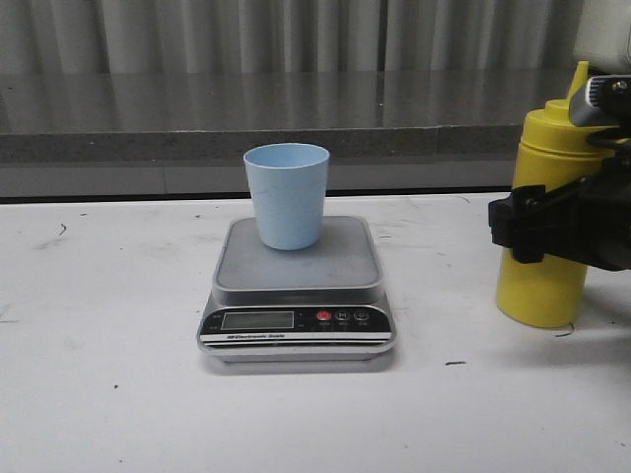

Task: Pour seasoning into cup on scale with both arms
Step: 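Move the right gripper to the yellow squeeze bottle and grasp it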

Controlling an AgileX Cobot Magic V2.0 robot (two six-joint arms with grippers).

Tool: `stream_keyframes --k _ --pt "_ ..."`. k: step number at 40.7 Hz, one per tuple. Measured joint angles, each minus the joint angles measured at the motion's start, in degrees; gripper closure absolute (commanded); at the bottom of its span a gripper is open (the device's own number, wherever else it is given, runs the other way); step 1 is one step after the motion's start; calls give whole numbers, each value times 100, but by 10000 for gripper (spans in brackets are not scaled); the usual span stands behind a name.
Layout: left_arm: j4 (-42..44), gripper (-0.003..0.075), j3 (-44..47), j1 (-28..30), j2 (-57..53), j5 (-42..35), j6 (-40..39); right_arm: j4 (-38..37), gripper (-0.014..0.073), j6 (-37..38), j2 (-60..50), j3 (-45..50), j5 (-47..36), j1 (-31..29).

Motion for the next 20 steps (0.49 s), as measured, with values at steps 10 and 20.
stream_keyframes --k 10,20 --pt "0 427 0 0 0 0 0 -54 191 0 0 0 0 0" --pt "0 427 0 0 0 0 0 -70 191 -53 -320 0 494 0"
